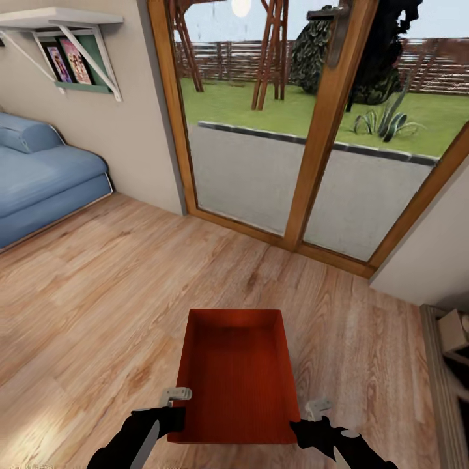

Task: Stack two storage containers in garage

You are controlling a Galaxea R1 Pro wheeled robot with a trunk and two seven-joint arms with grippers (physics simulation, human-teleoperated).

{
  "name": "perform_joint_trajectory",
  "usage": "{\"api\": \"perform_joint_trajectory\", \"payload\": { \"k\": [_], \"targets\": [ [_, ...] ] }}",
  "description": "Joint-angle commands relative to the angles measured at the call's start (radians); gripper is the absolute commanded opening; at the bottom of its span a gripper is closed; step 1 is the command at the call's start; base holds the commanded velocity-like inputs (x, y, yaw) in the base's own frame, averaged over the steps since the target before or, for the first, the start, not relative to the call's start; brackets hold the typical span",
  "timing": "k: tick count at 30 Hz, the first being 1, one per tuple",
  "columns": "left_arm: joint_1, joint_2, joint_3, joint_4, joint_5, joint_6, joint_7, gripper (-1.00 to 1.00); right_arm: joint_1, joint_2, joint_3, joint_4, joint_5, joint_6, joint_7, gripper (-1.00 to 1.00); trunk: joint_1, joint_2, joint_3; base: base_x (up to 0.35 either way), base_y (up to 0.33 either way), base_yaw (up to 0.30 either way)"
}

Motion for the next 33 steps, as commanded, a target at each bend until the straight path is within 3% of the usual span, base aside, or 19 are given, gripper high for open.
{"api": "perform_joint_trajectory", "payload": {
  "k": [1, 33],
  "targets": [
    [0.0, -0.001, 0.008, -0.001, -0.018, 0.005, 0.006, -1.0, 0.001, 0.019, 0.017, -0.004, -0.021, 0.008, 0.005, -1.0, -0.004, 0.007, 0.003, 0.0, 0.0, 0.247],
    [-0.001, -0.001, 0.007, -0.001, -0.018, 0.008, 0.006, -1.0, 0.001, 0.02, 0.017, -0.004, -0.023, 0.008, -0.001, -1.0, -0.127, 0.231, 0.109, 0.0, 0.0, 0.291]
  ]
}}
